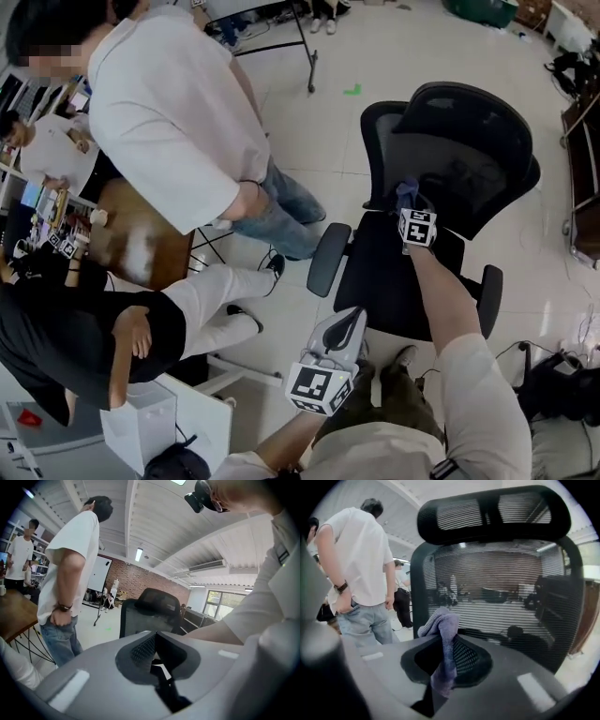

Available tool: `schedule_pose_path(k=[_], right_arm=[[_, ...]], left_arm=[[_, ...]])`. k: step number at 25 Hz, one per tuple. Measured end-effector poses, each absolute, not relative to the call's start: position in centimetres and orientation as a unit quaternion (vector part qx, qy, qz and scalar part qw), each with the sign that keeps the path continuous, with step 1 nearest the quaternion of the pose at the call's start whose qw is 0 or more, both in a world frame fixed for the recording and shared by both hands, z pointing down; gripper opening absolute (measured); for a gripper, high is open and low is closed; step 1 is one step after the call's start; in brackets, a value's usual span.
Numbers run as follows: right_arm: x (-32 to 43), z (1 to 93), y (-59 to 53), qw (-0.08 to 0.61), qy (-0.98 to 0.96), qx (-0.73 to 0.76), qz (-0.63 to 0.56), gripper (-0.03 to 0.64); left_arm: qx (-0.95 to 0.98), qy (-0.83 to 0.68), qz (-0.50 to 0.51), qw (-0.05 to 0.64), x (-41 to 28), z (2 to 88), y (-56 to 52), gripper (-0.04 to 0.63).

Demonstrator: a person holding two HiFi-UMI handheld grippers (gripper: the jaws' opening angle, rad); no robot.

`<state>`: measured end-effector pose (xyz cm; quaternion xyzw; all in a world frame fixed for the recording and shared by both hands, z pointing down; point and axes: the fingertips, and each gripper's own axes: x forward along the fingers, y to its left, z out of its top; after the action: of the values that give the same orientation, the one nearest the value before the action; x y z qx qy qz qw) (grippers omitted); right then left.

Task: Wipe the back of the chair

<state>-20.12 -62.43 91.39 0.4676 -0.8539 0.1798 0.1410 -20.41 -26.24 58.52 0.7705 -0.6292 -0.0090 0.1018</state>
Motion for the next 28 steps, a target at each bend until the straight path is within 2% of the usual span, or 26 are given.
schedule_pose_path(k=[8,14,17,23,28], right_arm=[[3.0,92.2,-64.4,0.159,-0.772,0.585,0.193,0.044],[5.9,91.1,-60.6,0.128,-0.752,0.613,0.207,0.044],[0.4,91.8,-58.0,0.106,-0.783,0.574,0.217,0.044],[-17.5,94.7,-53.4,0.135,-0.863,0.446,0.196,0.044],[-28.7,98.5,-56.8,0.164,-0.883,0.387,0.209,0.044]], left_arm=[[0.8,-0.594,0.01,0.082,-17.0,58.6,-29.4,0.057],[0.817,-0.568,0.007,0.103,-18.5,60.1,-27.9,0.057],[0.82,-0.562,0.008,0.103,-18.4,60.9,-28.4,0.057],[0.808,-0.577,0.002,0.116,-18.4,60.4,-29.4,0.057],[0.769,-0.625,0.015,0.132,-23.0,61.4,-31.5,0.057]])
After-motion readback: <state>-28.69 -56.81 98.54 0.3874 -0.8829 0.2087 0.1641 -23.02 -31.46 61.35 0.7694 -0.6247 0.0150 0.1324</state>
